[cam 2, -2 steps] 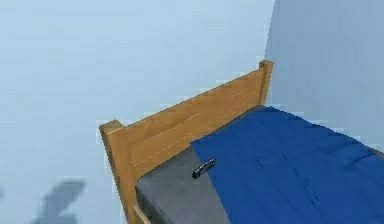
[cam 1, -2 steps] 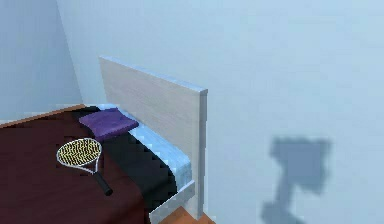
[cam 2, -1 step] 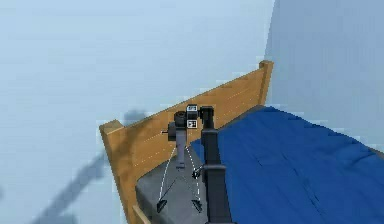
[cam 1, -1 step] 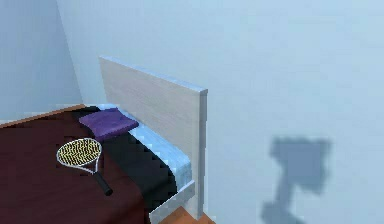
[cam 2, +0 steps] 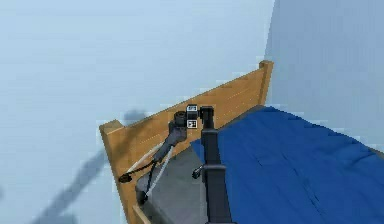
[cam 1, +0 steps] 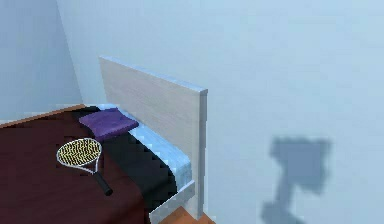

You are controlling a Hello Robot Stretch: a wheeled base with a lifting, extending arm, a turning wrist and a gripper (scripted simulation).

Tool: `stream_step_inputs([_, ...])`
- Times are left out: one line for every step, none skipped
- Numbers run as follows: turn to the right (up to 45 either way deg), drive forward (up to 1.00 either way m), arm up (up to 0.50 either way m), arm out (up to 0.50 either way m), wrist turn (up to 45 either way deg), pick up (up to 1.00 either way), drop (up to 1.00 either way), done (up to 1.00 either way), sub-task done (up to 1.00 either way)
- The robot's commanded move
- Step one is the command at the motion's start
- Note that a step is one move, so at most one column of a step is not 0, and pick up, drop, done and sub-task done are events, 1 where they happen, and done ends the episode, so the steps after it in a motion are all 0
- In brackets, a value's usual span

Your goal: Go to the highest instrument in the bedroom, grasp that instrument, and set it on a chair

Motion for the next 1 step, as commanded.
stream_step_inputs([0.0, 0.0, 0.0, 0.0, 45.0, 0.0, 0.0, 0.0, 0.0])
